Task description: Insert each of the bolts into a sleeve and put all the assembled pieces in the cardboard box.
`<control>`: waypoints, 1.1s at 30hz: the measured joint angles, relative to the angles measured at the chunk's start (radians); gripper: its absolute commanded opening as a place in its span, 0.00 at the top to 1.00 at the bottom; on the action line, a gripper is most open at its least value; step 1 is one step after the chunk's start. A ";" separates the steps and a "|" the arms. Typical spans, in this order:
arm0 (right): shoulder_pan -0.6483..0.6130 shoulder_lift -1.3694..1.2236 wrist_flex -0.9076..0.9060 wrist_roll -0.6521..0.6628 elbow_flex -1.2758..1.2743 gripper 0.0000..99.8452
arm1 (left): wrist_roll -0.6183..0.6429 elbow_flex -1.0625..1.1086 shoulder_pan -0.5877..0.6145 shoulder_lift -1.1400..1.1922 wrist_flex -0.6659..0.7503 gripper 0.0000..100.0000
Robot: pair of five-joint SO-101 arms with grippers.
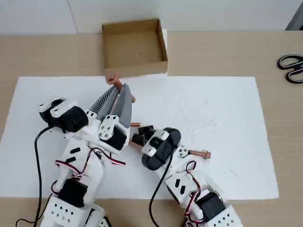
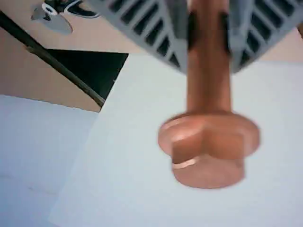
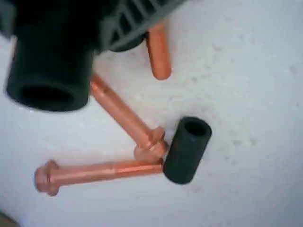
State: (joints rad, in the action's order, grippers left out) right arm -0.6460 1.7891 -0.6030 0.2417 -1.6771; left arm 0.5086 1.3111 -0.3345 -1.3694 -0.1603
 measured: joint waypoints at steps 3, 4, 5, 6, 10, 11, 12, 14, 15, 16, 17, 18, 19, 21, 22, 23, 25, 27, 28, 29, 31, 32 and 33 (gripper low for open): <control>0.000 0.000 0.000 0.029 0.000 0.99 | 0.011 0.000 -0.020 0.000 -0.058 0.99; 0.000 0.000 0.000 0.034 0.000 0.99 | 0.011 0.000 -0.035 0.000 -0.089 0.99; 0.000 0.000 0.000 0.037 0.000 0.99 | 0.011 0.000 -0.055 0.000 -0.120 0.99; 0.000 0.000 0.000 0.038 0.000 0.99 | 0.011 0.000 -0.072 0.000 -0.155 0.99; 0.000 0.000 0.041 0.041 0.000 0.99 | 0.028 0.000 -0.115 0.000 -0.290 0.99; 0.000 0.000 0.049 0.041 0.000 0.99 | 0.043 0.000 -0.112 0.000 -0.301 0.99; 0.000 0.000 0.055 0.041 0.000 0.99 | 0.052 0.000 -0.110 0.000 -0.301 0.99; 0.000 0.000 0.057 0.041 0.000 0.99 | 0.060 0.000 -0.110 0.000 -0.307 0.99; 0.000 0.000 0.057 0.041 0.000 0.99 | 0.060 0.000 -0.101 0.000 -0.311 0.99; 0.000 0.000 0.057 0.041 0.000 0.99 | 0.060 0.000 -0.086 0.000 -0.311 0.99; 0.000 0.000 0.057 0.041 0.000 0.99 | 0.063 0.000 -0.069 0.000 -0.315 0.99; 0.000 0.000 0.057 0.041 0.000 0.99 | 0.066 0.000 -0.058 0.000 -0.315 0.99; 0.000 0.000 0.060 0.041 0.000 0.99 | 0.066 0.000 -0.055 0.000 -0.315 0.99; 0.000 0.000 0.063 0.041 0.000 0.99 | 0.069 0.000 -0.055 0.000 -0.322 0.99; 0.000 0.000 0.063 0.041 0.000 0.99 | 0.077 0.000 -0.055 0.000 -0.334 0.99; 0.000 0.000 0.063 0.041 0.000 0.99 | 0.084 0.000 -0.055 0.000 -0.348 0.99; 0.000 0.000 0.063 0.041 0.000 0.99 | 0.103 0.000 -0.057 0.000 -0.376 0.99; 0.000 0.000 0.063 0.041 0.000 0.99 | 0.117 0.000 -0.057 0.000 -0.381 0.99; 0.000 0.000 0.063 0.041 0.000 0.99 | 0.123 0.000 -0.057 0.000 -0.381 0.99; 0.000 0.000 0.063 0.041 0.000 0.99 | 0.130 0.000 -0.057 0.000 -0.381 0.99; 0.000 0.000 0.063 0.041 0.000 0.99 | 0.146 0.000 -0.057 0.000 -0.381 0.99; 0.000 0.000 0.063 0.041 0.000 0.99 | 0.150 0.000 -0.057 0.000 -0.381 0.99; 0.000 0.000 0.063 0.041 0.000 0.99 | 0.152 0.000 -0.057 0.000 -0.381 0.99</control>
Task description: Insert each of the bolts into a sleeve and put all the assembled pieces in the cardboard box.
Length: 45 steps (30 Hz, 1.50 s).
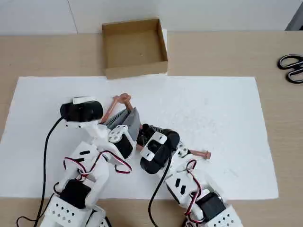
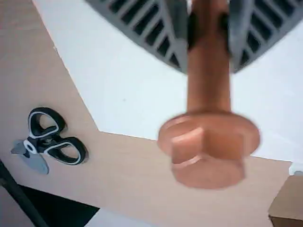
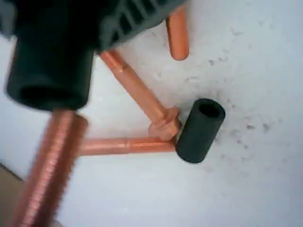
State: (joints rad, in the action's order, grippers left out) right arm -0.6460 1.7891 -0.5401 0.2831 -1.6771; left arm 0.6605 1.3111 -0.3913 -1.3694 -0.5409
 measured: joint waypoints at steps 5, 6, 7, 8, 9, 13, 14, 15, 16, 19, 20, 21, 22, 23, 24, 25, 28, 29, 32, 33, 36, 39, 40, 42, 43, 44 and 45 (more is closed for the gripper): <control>0.000 0.000 0.000 0.000 0.000 0.99 | 0.002 0.000 -0.003 0.000 0.000 0.99; 0.000 0.000 0.000 0.000 0.000 0.99 | 0.009 0.000 -0.009 0.000 0.000 0.99; 0.000 0.000 0.000 0.000 0.000 0.99 | 0.020 0.000 -0.018 0.000 0.000 0.99; 0.000 0.000 0.000 0.000 0.000 0.99 | 0.026 0.000 -0.026 0.000 0.000 0.99; 0.000 0.000 0.000 0.000 0.000 0.99 | 0.026 0.000 -0.037 0.000 0.003 0.99; 0.000 0.000 0.000 0.000 0.000 0.99 | 0.026 0.005 -0.069 -0.002 0.037 0.99; 0.000 0.000 0.000 0.000 0.000 0.99 | 0.026 0.012 -0.074 -0.003 0.041 0.99; 0.000 -0.002 0.000 0.000 0.000 0.99 | 0.026 0.020 -0.075 -0.008 0.046 0.99; 0.000 -0.002 -0.002 0.002 0.000 0.99 | 0.026 0.029 -0.075 -0.012 0.051 0.99; 0.000 -0.002 -0.002 0.002 0.000 0.99 | 0.026 0.041 -0.074 -0.018 0.060 0.99; 0.000 -0.002 -0.002 0.002 0.000 0.99 | 0.023 0.041 -0.074 -0.018 0.060 0.99; 0.000 -0.002 -0.002 0.002 0.000 0.99 | 0.014 0.041 -0.071 -0.018 0.060 0.99; 0.000 -0.002 -0.002 0.002 0.000 0.99 | 0.005 0.041 -0.066 -0.018 0.066 0.99; 0.000 -0.002 0.002 0.002 0.000 0.99 | -0.002 0.041 -0.054 -0.012 0.075 0.99; 0.000 -0.002 0.009 0.002 0.000 0.99 | -0.005 0.043 -0.041 -0.011 0.086 0.99; 0.000 -0.002 0.021 0.002 0.000 0.99 | -0.005 0.044 -0.035 -0.011 0.095 0.99; 0.000 0.000 0.040 0.002 0.000 0.99 | -0.009 0.046 -0.021 -0.011 0.132 0.99; 0.000 0.000 0.041 -0.003 0.000 0.99 | -0.009 0.046 -0.021 -0.011 0.141 0.99; 0.023 0.000 0.041 -0.075 0.000 0.99 | -0.009 0.046 -0.025 -0.011 0.169 0.99; 0.035 0.000 0.041 -0.106 0.000 0.99 | -0.009 0.046 -0.021 -0.011 0.178 0.99; 0.054 0.000 0.041 -0.141 0.000 0.99 | -0.009 0.046 -0.021 -0.011 0.184 0.99; 0.055 0.000 0.041 -0.150 0.000 0.99 | -0.009 0.046 -0.021 -0.011 0.189 0.99; 0.055 0.000 0.041 -0.153 0.000 0.99 | -0.009 0.046 -0.021 -0.011 0.199 0.99; 0.055 0.000 0.041 -0.153 0.000 0.99 | -0.009 0.046 -0.021 -0.011 0.229 0.99; 0.055 0.000 0.041 -0.153 0.000 0.99 | -0.009 0.046 -0.021 -0.011 0.245 0.99; 0.055 0.000 0.041 -0.153 0.000 0.99 | -0.015 0.046 -0.021 -0.011 0.258 0.99; 0.055 0.000 0.041 -0.153 0.000 0.99 | -0.025 0.046 -0.021 -0.009 0.267 0.99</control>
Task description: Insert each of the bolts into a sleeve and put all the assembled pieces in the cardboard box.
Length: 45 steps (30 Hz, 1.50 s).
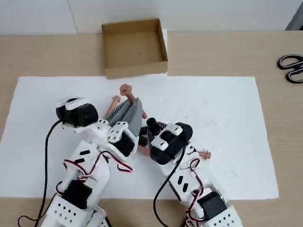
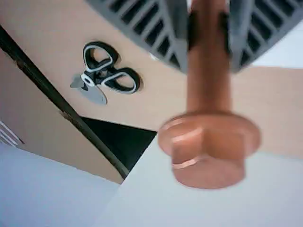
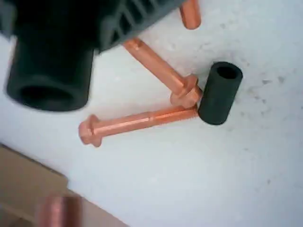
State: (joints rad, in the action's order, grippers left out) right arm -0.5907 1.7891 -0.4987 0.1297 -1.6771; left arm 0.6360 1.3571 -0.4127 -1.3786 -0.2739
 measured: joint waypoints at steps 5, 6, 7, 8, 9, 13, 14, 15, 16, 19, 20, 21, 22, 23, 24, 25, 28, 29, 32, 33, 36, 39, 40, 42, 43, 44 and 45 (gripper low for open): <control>0.000 0.000 0.006 0.000 0.000 0.99 | -0.041 0.000 -0.054 0.000 0.009 0.99; 0.000 0.000 0.006 0.000 0.000 0.99 | -0.049 0.006 -0.072 0.000 0.011 0.99; 0.000 0.000 0.006 0.000 0.000 0.99 | -0.060 0.012 -0.089 0.000 0.011 0.99; 0.000 0.000 0.006 0.000 0.000 0.99 | -0.074 0.023 -0.100 0.000 0.011 0.99; 0.000 0.000 0.006 0.000 0.000 0.99 | -0.087 0.037 -0.106 0.000 0.011 0.99; 0.000 -0.002 0.006 0.000 0.000 0.99 | -0.117 0.066 -0.114 0.000 0.011 0.99; 0.000 -0.002 0.006 0.000 0.000 0.99 | -0.117 0.066 -0.114 0.000 0.011 0.99; 0.000 -0.002 0.006 0.000 0.000 0.99 | -0.117 0.066 -0.114 0.000 0.011 0.99; 0.000 -0.002 0.006 0.000 0.000 0.99 | -0.118 0.066 -0.114 0.000 0.011 0.99; 0.000 -0.002 0.006 0.000 0.000 0.99 | -0.123 0.066 -0.097 0.000 0.011 0.99; 0.000 -0.002 0.006 0.000 0.000 0.99 | -0.123 0.066 -0.083 0.000 0.015 0.99; 0.002 -0.002 0.006 0.000 0.000 0.99 | -0.124 0.066 -0.069 0.000 0.020 0.99; 0.002 -0.002 0.006 0.000 0.000 0.99 | -0.124 0.066 -0.057 0.000 0.020 0.99; 0.002 -0.002 0.006 0.000 0.000 0.99 | -0.124 0.066 -0.054 0.000 0.020 0.99; 0.002 -0.002 0.006 0.000 0.000 0.99 | -0.124 0.060 -0.057 0.000 0.020 0.99; 0.002 -0.002 0.006 0.000 0.000 0.99 | -0.124 0.051 -0.057 0.000 0.020 0.99; 0.002 -0.002 0.006 0.000 0.000 0.99 | -0.124 0.038 -0.054 0.000 0.020 0.99; 0.002 -0.002 0.006 0.000 0.000 0.99 | -0.124 0.038 -0.055 0.000 0.020 0.99; 0.002 -0.002 0.006 0.000 0.000 0.99 | -0.124 0.038 -0.057 0.000 0.020 0.99; 0.002 -0.002 0.006 0.000 0.000 0.99 | -0.124 0.038 -0.057 0.000 0.020 0.99; 0.002 -0.002 0.006 0.000 0.000 0.99 | -0.124 0.038 -0.057 0.000 0.020 0.99; 0.002 -0.002 0.006 0.000 0.000 0.99 | -0.124 0.038 -0.057 0.000 0.020 0.99; 0.002 -0.002 0.006 0.000 0.000 0.99 | -0.124 0.038 -0.057 0.000 0.020 0.99; 0.002 -0.002 0.006 0.000 0.000 0.99 | -0.124 0.038 -0.057 0.000 0.023 0.99; 0.002 -0.002 0.006 0.000 0.000 0.99 | -0.124 0.038 -0.057 0.000 0.031 0.99; 0.002 -0.002 0.006 0.000 0.000 0.99 | -0.124 0.038 -0.057 0.000 0.043 0.99; 0.002 -0.002 0.006 0.000 0.000 0.99 | -0.124 0.038 -0.057 0.000 0.058 0.99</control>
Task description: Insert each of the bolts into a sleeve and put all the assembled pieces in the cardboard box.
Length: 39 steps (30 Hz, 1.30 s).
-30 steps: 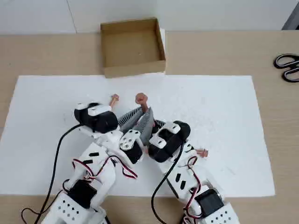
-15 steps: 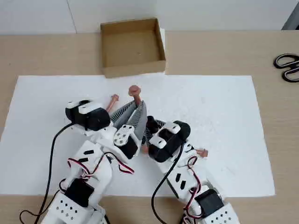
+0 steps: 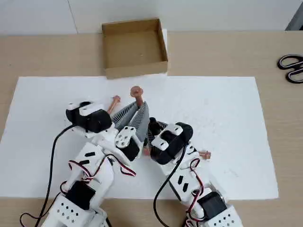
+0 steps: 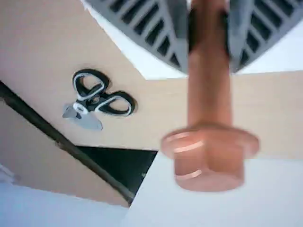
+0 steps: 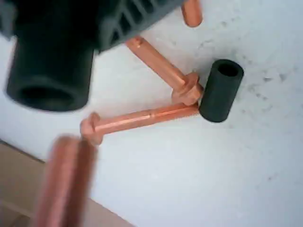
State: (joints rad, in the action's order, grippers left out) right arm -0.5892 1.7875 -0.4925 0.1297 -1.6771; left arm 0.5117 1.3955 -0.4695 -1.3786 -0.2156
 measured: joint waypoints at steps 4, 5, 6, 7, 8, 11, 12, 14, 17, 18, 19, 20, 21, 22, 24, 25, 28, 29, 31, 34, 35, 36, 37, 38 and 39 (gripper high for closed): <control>-0.014 0.000 0.000 0.000 0.000 0.99 | 0.000 0.000 0.000 0.000 0.025 0.99; -0.012 0.000 0.000 0.000 0.000 0.99 | 0.000 0.000 0.000 0.000 0.025 0.99; -0.012 0.000 0.000 0.000 0.000 0.99 | 0.002 0.000 0.000 0.000 0.025 0.99; -0.012 0.000 0.000 0.000 0.000 0.99 | 0.002 0.000 0.000 0.000 0.025 0.99; -0.012 0.000 0.000 0.000 0.000 0.99 | 0.002 0.000 0.000 0.000 0.025 0.99; -0.012 0.000 0.000 0.000 0.000 0.99 | 0.002 0.000 0.000 0.000 0.003 0.99; -0.012 0.000 0.000 0.000 0.000 0.99 | 0.002 0.000 0.000 0.000 -0.009 0.99; -0.012 0.000 0.000 0.000 0.000 0.99 | 0.002 0.000 0.000 0.000 -0.037 0.99; -0.012 0.000 0.000 0.000 0.000 0.99 | 0.002 0.000 0.000 0.000 -0.060 0.99; -0.012 0.000 0.000 0.000 0.000 0.99 | 0.002 0.000 0.000 0.000 -0.066 0.99; -0.012 0.000 0.000 0.000 0.000 0.99 | 0.002 0.000 -0.003 0.000 -0.069 0.99; -0.012 0.000 0.000 0.000 0.000 0.99 | 0.002 0.000 -0.014 0.000 -0.072 0.99; -0.012 0.000 0.000 0.000 0.000 0.99 | 0.002 0.000 -0.029 0.000 -0.081 0.99; -0.012 0.000 0.000 0.000 0.000 0.99 | 0.002 0.000 -0.040 0.000 -0.091 0.99; -0.012 0.000 0.000 0.000 0.000 0.99 | 0.002 0.002 -0.054 0.000 -0.100 0.99; -0.012 0.000 0.000 0.000 0.000 0.99 | 0.002 0.002 -0.057 0.000 -0.100 0.99; -0.012 0.000 0.000 0.000 0.000 0.99 | 0.002 0.002 -0.061 0.000 -0.100 0.99; -0.012 0.000 0.000 0.000 0.000 0.99 | 0.000 0.002 -0.061 0.000 -0.100 0.99; -0.012 0.000 0.000 0.000 0.000 0.99 | -0.017 0.002 -0.052 0.000 -0.095 0.99; -0.011 0.000 0.000 0.000 0.000 0.99 | -0.068 -0.002 -0.017 0.000 -0.068 0.99; -0.012 0.002 0.000 0.000 0.000 0.99 | -0.078 -0.011 -0.008 0.000 -0.066 0.99; -0.012 0.002 0.000 0.000 0.000 0.99 | -0.086 -0.015 -0.006 0.000 -0.066 0.99; -0.012 0.002 0.000 0.000 0.000 0.99 | -0.089 -0.018 -0.008 0.000 -0.064 0.99; -0.012 0.002 0.000 0.000 0.000 0.99 | -0.091 -0.018 -0.009 0.000 -0.061 0.99; -0.012 0.002 0.000 0.000 0.000 0.99 | -0.091 -0.018 -0.008 0.000 -0.060 0.99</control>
State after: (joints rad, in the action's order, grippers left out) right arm -0.6015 1.7891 -0.4925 0.1297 -1.6771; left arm 0.4212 1.3771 -0.4772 -1.3786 -0.2754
